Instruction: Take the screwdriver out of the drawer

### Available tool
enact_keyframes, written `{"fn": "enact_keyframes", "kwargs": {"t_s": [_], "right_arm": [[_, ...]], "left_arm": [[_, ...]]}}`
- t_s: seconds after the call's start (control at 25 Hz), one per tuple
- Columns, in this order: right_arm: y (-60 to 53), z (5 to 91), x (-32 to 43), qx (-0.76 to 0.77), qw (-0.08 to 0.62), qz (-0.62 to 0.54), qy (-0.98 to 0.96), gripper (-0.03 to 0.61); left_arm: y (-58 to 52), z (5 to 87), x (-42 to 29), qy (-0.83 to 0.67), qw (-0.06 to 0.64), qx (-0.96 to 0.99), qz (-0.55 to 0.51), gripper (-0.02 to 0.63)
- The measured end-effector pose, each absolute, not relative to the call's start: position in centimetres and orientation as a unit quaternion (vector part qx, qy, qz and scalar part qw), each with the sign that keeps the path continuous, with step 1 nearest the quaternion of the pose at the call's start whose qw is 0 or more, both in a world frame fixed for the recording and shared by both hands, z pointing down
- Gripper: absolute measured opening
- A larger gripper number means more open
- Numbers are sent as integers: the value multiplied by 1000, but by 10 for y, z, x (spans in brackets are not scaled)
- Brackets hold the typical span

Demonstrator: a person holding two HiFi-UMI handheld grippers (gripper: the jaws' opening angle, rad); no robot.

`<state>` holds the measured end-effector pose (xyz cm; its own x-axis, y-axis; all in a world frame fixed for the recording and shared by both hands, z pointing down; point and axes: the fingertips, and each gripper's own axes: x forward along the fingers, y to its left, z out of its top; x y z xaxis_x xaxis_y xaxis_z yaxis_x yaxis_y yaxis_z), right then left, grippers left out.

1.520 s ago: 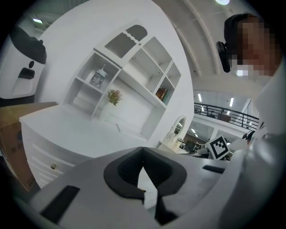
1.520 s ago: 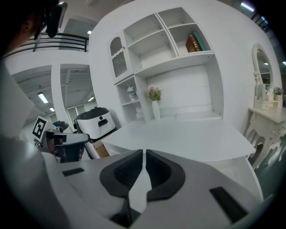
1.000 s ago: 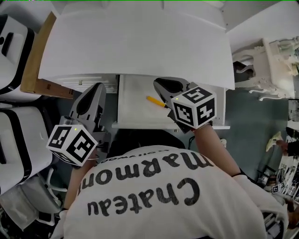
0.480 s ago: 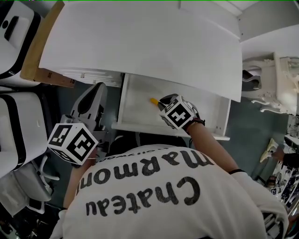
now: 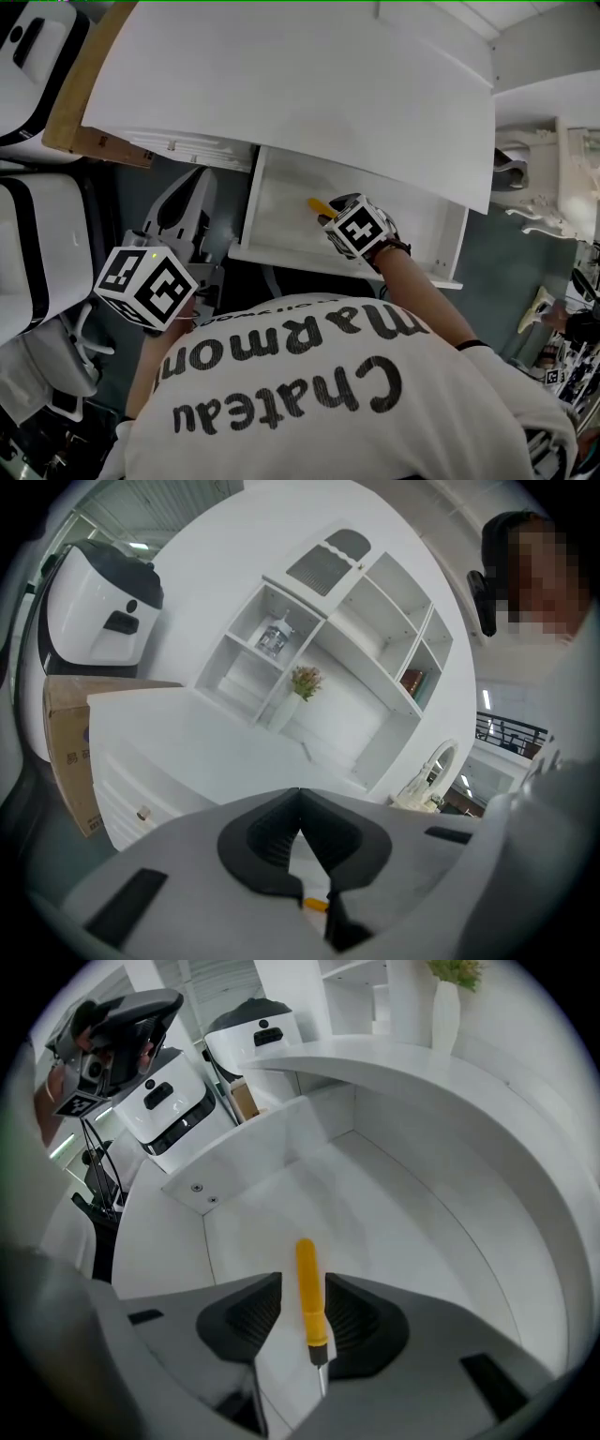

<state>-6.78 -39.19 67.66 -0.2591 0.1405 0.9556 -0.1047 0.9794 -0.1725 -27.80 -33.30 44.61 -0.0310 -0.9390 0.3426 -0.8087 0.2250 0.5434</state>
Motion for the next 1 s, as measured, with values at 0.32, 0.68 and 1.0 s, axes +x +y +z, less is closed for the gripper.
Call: {"fn": "enact_keyframes", "kwargs": {"t_s": [0.32,0.68,1.0], "right_arm": [[-398,690,-64,2,616,108,-780,153],[-398,696,-68,11,609,118,-784,112],[-400,700,-66,21,610,124,-782,98]], "left_arm": [[-334,448,-277,-712,330,612,-94,20],[-328,447,-280,-719,329,606,-89,21],[-324,447,-278,-721,330,603,-86,20]]}}
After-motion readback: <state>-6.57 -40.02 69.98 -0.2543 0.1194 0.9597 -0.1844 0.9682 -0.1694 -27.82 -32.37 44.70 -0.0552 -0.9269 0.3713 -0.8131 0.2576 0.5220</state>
